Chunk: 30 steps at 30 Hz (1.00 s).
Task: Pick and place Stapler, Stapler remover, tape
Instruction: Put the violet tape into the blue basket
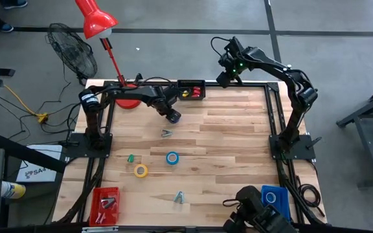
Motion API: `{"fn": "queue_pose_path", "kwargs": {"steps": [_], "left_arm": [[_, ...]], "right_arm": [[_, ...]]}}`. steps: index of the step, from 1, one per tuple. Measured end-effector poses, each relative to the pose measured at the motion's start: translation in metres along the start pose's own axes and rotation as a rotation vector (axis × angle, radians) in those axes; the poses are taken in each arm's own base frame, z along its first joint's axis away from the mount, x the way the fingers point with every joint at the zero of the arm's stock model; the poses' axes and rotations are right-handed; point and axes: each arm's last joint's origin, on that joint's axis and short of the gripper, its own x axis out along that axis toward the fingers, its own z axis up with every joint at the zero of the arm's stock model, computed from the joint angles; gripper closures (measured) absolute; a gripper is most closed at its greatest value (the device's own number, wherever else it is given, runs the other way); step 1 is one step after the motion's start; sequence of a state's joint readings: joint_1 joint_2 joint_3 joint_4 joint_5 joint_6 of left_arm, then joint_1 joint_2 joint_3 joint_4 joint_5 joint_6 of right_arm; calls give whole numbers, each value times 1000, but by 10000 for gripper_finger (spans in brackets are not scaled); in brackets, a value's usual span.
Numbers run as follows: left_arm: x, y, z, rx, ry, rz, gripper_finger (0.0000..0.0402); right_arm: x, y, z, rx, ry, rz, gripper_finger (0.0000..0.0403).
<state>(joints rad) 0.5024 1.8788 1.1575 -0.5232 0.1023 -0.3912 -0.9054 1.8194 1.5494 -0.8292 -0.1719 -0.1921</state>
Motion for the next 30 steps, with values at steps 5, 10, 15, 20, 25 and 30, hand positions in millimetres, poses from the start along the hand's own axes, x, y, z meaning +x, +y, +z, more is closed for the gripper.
{"fn": "queue_pose_path", "kwargs": {"steps": [5,10,15,20,25,30], "left_arm": [[4,0,-2,25,24,3,330],[-4,-3,2,101,-4,-13,366],[-35,-21,33,291,-202,-69,366],[-75,-37,67,438,-408,-25,366],[-119,-49,93,535,-565,66,366],[-153,-57,107,622,-678,133,366]], "right_arm": [[0,0,-1,1,12,9,258],[0,1,-3,-28,31,23,258],[-1,6,-3,-82,-7,208,258],[-3,15,-1,-132,-91,483,258],[-9,20,0,-173,-164,652,258],[-32,25,4,-319,-301,703,258]]}}
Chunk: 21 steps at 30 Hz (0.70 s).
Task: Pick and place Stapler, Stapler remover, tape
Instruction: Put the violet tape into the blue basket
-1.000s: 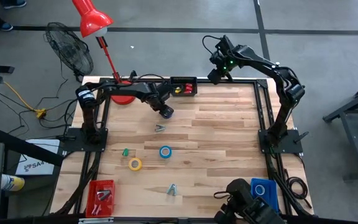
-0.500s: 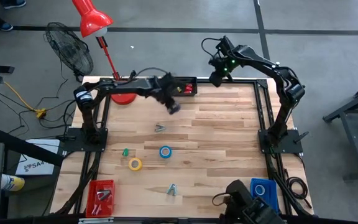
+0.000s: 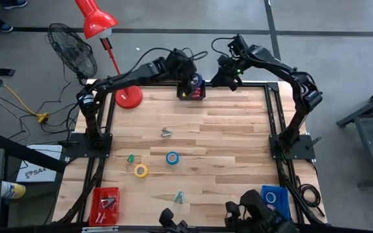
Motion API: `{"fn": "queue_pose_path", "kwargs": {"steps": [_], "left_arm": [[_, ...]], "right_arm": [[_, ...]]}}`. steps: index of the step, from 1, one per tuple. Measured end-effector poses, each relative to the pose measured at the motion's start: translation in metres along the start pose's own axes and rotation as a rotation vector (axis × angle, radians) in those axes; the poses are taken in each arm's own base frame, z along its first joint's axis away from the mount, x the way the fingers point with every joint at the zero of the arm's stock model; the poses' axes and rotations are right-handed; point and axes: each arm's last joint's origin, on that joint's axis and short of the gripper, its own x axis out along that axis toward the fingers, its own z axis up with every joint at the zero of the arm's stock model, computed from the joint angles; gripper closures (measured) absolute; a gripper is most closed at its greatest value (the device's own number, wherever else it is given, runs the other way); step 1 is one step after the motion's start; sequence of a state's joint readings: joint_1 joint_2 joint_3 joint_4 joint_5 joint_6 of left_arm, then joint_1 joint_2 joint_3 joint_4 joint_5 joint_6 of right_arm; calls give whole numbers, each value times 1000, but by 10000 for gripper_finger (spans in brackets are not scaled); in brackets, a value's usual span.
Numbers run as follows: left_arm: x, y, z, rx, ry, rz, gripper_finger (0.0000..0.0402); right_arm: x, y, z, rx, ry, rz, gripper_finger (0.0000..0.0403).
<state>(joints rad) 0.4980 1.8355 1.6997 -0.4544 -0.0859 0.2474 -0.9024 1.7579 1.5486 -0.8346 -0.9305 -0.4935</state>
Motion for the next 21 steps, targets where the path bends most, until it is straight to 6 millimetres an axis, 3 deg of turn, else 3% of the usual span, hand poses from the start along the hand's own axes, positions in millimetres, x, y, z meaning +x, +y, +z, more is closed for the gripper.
{"fn": "queue_pose_path", "kwargs": {"steps": [9,21], "left_arm": [[-16,8,26,70,-97,34,366],[-21,10,39,76,-220,10,366]], "right_arm": [[-14,15,21,-264,-139,6,258],[0,25,34,-331,-146,-37,258]]}}
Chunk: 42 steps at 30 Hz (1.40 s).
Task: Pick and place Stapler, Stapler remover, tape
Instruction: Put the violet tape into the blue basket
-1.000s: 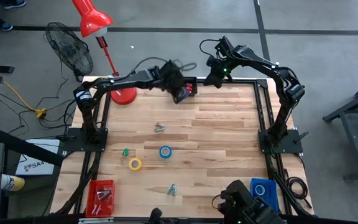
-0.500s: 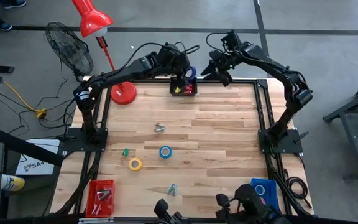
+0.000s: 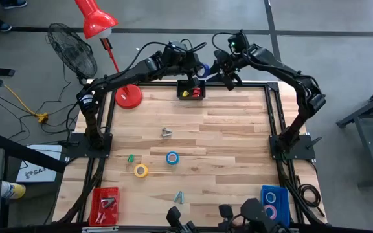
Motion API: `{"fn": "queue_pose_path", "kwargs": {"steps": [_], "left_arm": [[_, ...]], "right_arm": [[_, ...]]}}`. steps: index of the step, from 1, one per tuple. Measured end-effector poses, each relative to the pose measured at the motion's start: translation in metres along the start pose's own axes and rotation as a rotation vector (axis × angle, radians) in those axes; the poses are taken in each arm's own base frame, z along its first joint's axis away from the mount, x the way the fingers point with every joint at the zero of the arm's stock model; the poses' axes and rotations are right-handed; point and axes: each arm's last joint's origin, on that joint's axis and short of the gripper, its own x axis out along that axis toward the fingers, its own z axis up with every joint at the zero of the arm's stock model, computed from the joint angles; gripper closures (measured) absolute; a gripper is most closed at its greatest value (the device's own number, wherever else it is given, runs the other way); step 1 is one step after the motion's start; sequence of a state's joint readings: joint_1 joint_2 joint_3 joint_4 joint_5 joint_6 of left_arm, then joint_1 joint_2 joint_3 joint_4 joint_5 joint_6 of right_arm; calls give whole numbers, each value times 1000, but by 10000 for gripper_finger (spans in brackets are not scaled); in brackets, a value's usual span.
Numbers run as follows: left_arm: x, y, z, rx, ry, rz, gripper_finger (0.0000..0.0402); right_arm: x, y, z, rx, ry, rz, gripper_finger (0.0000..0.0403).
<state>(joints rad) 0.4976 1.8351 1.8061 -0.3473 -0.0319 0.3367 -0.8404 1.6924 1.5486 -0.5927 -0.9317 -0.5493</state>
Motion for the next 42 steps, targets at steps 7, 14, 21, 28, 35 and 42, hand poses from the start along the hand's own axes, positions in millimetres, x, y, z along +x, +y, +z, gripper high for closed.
{"fn": "queue_pose_path", "kwargs": {"steps": [7,14,21,28,35,42], "left_arm": [[-2,0,2,-1,-15,-5,366],[-3,1,8,4,-75,-26,366],[-4,2,17,34,-189,-62,366],[-6,3,24,40,-279,-72,366],[-5,4,26,44,-302,-78,366],[-4,3,25,48,-302,-91,351]], "right_arm": [[-1,10,12,-37,-21,-8,258],[-7,14,20,-45,-60,-6,259],[-13,18,31,-40,-152,55,259],[-24,28,44,-84,-200,53,260],[-27,29,45,-81,-205,57,311],[-28,28,44,-74,-202,53,370]]}}
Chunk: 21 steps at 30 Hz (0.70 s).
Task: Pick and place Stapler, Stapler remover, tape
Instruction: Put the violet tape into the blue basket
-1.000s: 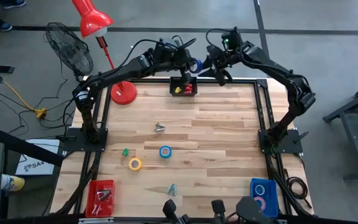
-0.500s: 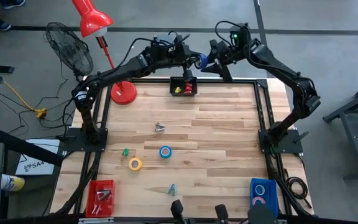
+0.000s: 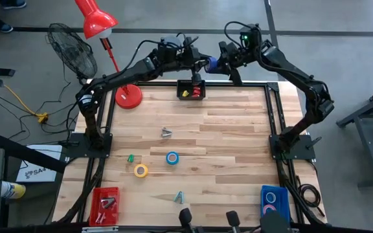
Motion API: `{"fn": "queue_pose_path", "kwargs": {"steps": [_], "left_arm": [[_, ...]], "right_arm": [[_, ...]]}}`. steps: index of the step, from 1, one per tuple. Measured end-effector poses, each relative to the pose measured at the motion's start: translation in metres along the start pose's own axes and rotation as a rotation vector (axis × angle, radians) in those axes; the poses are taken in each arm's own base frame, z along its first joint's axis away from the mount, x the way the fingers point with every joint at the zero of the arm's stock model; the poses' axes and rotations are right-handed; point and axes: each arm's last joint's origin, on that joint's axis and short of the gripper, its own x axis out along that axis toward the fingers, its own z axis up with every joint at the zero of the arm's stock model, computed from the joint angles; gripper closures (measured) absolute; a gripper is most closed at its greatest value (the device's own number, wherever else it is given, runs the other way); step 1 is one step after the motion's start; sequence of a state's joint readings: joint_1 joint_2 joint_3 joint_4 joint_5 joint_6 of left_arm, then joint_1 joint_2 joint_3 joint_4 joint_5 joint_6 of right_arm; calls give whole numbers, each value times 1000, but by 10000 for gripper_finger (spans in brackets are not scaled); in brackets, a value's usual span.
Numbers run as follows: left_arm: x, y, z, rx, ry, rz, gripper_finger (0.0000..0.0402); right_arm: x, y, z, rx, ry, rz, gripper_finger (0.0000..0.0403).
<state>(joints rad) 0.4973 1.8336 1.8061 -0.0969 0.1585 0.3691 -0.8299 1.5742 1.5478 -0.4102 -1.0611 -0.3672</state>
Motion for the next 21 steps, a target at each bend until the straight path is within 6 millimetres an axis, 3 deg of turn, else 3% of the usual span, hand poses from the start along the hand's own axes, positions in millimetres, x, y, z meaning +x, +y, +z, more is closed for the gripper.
{"fn": "queue_pose_path", "kwargs": {"steps": [7,17,21], "left_arm": [[0,-1,-3,108,23,-10,328],[-13,0,6,188,37,-18,170],[-29,1,14,217,73,-16,136]], "right_arm": [[0,0,-5,83,61,-60,370],[-3,4,-17,271,187,-164,370],[-7,11,-22,385,257,-196,370]]}}
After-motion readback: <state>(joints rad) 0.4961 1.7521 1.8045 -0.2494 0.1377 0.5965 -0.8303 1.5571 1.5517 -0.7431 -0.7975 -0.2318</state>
